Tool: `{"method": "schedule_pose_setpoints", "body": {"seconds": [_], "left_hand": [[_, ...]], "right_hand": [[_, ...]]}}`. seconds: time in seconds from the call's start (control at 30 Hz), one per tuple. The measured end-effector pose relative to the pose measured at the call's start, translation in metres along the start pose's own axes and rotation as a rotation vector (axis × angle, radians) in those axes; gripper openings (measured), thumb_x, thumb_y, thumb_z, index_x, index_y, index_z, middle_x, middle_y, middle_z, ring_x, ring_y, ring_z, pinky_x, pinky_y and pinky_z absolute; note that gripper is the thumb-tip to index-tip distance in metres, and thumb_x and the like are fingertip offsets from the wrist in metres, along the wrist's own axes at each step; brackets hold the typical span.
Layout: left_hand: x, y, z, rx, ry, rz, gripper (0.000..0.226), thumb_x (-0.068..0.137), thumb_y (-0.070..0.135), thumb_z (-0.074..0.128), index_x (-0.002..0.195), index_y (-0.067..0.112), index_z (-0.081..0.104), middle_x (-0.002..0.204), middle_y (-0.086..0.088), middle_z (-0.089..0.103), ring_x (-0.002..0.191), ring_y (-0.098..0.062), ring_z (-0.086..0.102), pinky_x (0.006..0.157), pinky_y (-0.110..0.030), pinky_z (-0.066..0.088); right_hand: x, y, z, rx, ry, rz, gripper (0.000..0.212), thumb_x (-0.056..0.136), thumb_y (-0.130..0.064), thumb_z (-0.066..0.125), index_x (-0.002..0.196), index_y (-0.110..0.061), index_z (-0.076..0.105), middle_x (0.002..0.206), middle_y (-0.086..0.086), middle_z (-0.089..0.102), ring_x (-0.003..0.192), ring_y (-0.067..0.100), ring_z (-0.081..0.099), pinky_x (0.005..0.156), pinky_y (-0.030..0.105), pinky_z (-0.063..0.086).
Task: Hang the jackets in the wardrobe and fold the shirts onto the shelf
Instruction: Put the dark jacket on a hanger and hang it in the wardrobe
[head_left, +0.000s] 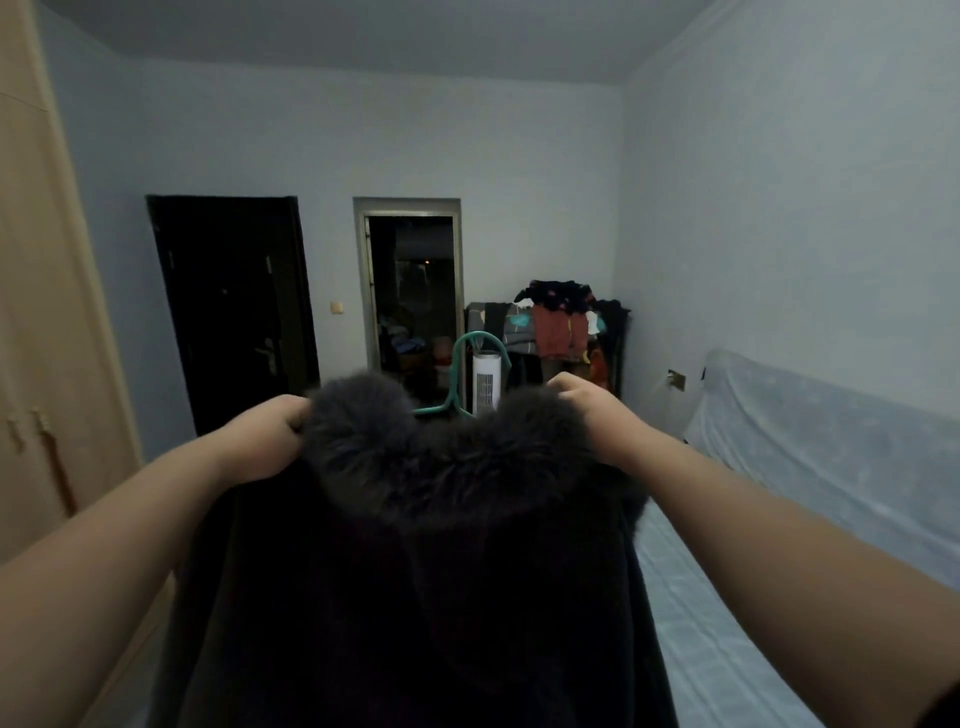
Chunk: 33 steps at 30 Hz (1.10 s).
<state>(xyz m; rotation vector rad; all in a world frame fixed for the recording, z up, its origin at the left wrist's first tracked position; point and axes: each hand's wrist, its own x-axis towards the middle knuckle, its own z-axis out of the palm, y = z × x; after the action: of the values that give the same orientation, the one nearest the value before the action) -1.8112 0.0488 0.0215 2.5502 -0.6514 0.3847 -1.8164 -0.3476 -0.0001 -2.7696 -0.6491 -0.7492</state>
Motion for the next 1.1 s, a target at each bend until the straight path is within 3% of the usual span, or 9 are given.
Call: {"method": "schedule_pose_setpoints", "body": {"seconds": [0.13,0.23,0.37,0.43,0.57,0.73,0.83,0.93,1.1], "left_hand": [[-0.007,0.002,0.019,-0.101,0.010,-0.055,0.029,0.091,0.006,0.064,0.077,0.031,0.065,0.074,0.039,0.064,0.071,0.022,0.057,0.067,-0.010,0.043],[-0.013,0.006,0.028,-0.180,0.029,-0.055,0.031,0.089,-0.003,0.063,0.075,0.025,0.064,0.068,0.038,0.063,0.068,0.021,0.057,0.064,-0.003,0.043],[-0.020,-0.007,0.014,-0.200,0.062,-0.076,0.033,0.090,-0.007,0.059,0.073,0.021,0.063,0.064,0.036,0.063,0.065,0.020,0.058,0.063,-0.001,0.042],[-0.020,-0.023,0.004,-0.155,0.065,-0.050,0.036,0.090,-0.007,0.060,0.074,0.026,0.064,0.068,0.038,0.063,0.069,0.022,0.057,0.064,-0.003,0.042],[-0.010,-0.030,-0.006,-0.044,0.001,0.009,0.022,0.088,-0.004,0.064,0.088,0.017,0.073,0.085,0.040,0.064,0.078,0.022,0.058,0.070,-0.005,0.042],[0.009,-0.019,-0.024,-0.094,-0.008,-0.055,0.040,0.089,0.000,0.066,0.064,0.032,0.072,0.067,0.021,0.070,0.068,0.011,0.062,0.062,-0.005,0.043],[0.019,-0.007,-0.023,0.181,0.074,-0.130,0.022,0.097,0.013,0.058,0.085,0.029,0.068,0.087,0.008,0.069,0.090,-0.014,0.067,0.070,-0.025,0.048],[0.027,0.009,-0.010,0.324,0.007,-0.102,0.019,0.098,0.021,0.055,0.111,0.015,0.068,0.109,-0.001,0.066,0.104,-0.024,0.063,0.087,-0.034,0.052],[0.021,-0.005,0.002,-0.025,0.089,-0.118,0.020,0.095,0.012,0.060,0.078,0.021,0.065,0.078,0.007,0.066,0.075,-0.005,0.059,0.070,-0.026,0.049]], "right_hand": [[0.024,-0.006,0.024,-0.188,-0.036,-0.031,0.009,0.084,-0.025,0.071,0.088,-0.018,0.071,0.098,0.003,0.063,0.087,0.023,0.059,0.078,0.039,0.053],[0.032,-0.018,0.024,-0.144,-0.140,0.006,0.026,0.093,-0.026,0.063,0.115,-0.013,0.068,0.113,0.004,0.068,0.106,0.022,0.063,0.093,0.035,0.052],[0.029,0.005,0.012,-0.209,-0.154,0.090,0.029,0.094,-0.010,0.057,0.122,-0.014,0.063,0.121,0.004,0.064,0.112,0.024,0.061,0.095,0.037,0.051],[0.026,0.025,0.005,-0.216,-0.115,0.144,0.033,0.089,-0.008,0.060,0.115,-0.027,0.066,0.121,-0.002,0.062,0.109,0.023,0.060,0.091,0.039,0.052],[0.032,0.015,0.005,-0.310,-0.218,0.055,0.014,0.090,-0.015,0.061,0.099,-0.023,0.068,0.110,0.001,0.059,0.097,0.022,0.059,0.082,0.037,0.053],[0.041,-0.003,0.010,0.024,-0.257,0.216,0.010,0.095,-0.009,0.056,0.092,-0.010,0.065,0.098,0.003,0.067,0.090,0.021,0.063,0.074,0.030,0.048],[0.040,-0.029,0.006,0.436,-0.258,0.268,0.016,0.097,-0.009,0.056,0.086,-0.013,0.067,0.090,0.008,0.069,0.086,0.025,0.067,0.078,0.041,0.058],[0.053,-0.055,0.005,0.322,-0.295,0.223,0.016,0.099,-0.005,0.052,0.091,-0.007,0.066,0.090,0.003,0.062,0.090,0.019,0.060,0.087,0.037,0.053],[0.059,-0.052,0.020,0.271,-0.199,0.311,0.026,0.101,-0.019,0.050,0.122,-0.011,0.062,0.121,0.006,0.062,0.108,0.017,0.058,0.093,0.034,0.049]]}}
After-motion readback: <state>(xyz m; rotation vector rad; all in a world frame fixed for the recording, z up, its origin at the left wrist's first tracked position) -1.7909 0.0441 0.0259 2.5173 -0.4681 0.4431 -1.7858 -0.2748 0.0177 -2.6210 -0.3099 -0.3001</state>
